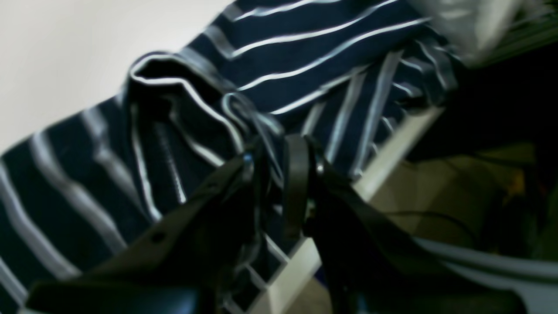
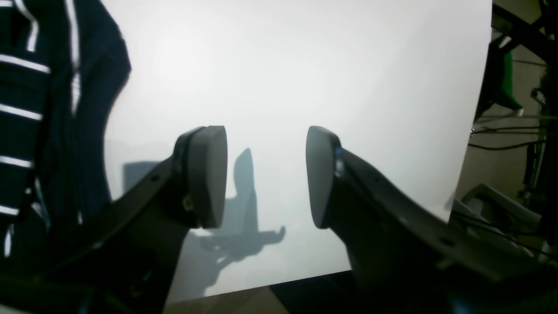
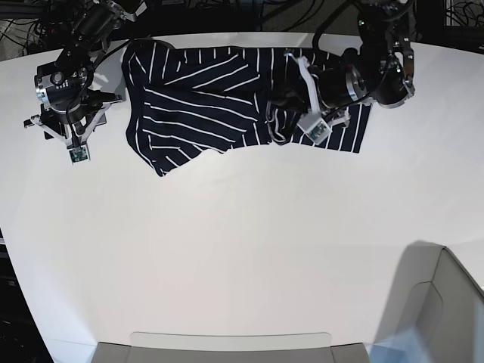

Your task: Fold the T-shirt properly

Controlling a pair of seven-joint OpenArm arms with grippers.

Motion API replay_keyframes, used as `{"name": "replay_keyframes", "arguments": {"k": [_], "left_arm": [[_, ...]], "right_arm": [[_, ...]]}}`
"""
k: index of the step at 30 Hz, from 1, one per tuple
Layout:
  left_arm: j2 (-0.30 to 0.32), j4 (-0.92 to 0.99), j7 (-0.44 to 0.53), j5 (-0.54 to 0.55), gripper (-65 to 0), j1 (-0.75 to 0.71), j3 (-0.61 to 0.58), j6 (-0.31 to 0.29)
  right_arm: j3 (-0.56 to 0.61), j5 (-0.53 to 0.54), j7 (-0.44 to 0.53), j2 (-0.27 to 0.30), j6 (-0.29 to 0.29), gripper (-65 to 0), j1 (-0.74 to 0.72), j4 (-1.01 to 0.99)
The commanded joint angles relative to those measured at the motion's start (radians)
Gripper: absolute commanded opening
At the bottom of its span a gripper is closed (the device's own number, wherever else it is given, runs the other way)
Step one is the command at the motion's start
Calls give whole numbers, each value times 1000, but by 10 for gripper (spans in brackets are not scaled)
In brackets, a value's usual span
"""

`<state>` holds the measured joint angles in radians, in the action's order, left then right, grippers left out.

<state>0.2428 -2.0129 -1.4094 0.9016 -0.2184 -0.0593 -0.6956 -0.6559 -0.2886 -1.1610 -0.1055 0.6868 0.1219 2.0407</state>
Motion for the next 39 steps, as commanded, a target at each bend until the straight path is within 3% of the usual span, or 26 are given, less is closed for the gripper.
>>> {"name": "replay_keyframes", "arguments": {"k": [1, 3, 6, 9, 12, 16, 23, 27, 30, 34, 39], "left_arm": [[26, -19, 13, 77, -550, 9, -18, -3], [46, -18, 13, 150, -550, 10, -26, -3], [48, -16, 13, 172, -552, 12, -12, -3], [48, -13, 13, 176, -570, 6, 95, -3], [46, -12, 13, 185, -644, 9, 229, -3], [48, 48, 13, 104, -650, 9, 287, -3], [45, 218, 14, -132, -650, 12, 137, -3], [43, 358, 167, -264, -650, 14, 141, -3], [43, 458, 233, -290, -650, 14, 230, -3], [46, 530, 241, -290, -650, 14, 392, -3], [88, 485, 200, -299, -650, 4, 428, -3]], "right_arm": [[0, -1, 11, 7, 11, -359, -8, 15], [0, -1, 11, 7, 11, -359, -8, 15], [0, -1, 11, 7, 11, -359, -6, 15], [0, -1, 11, 7, 11, -359, -6, 15], [-3, -1, 11, 7, 11, -359, -6, 15], [-6, -1, 11, 7, 11, -359, -6, 15], [-2, -1, 11, 7, 11, -359, -6, 15], [-2, -1, 11, 5, 11, -359, -6, 15], [-8, -1, 11, 5, 11, -359, -6, 15], [-9, -1, 11, 7, 11, -359, -8, 15], [-3, -1, 11, 7, 11, -359, -11, 15]]}}
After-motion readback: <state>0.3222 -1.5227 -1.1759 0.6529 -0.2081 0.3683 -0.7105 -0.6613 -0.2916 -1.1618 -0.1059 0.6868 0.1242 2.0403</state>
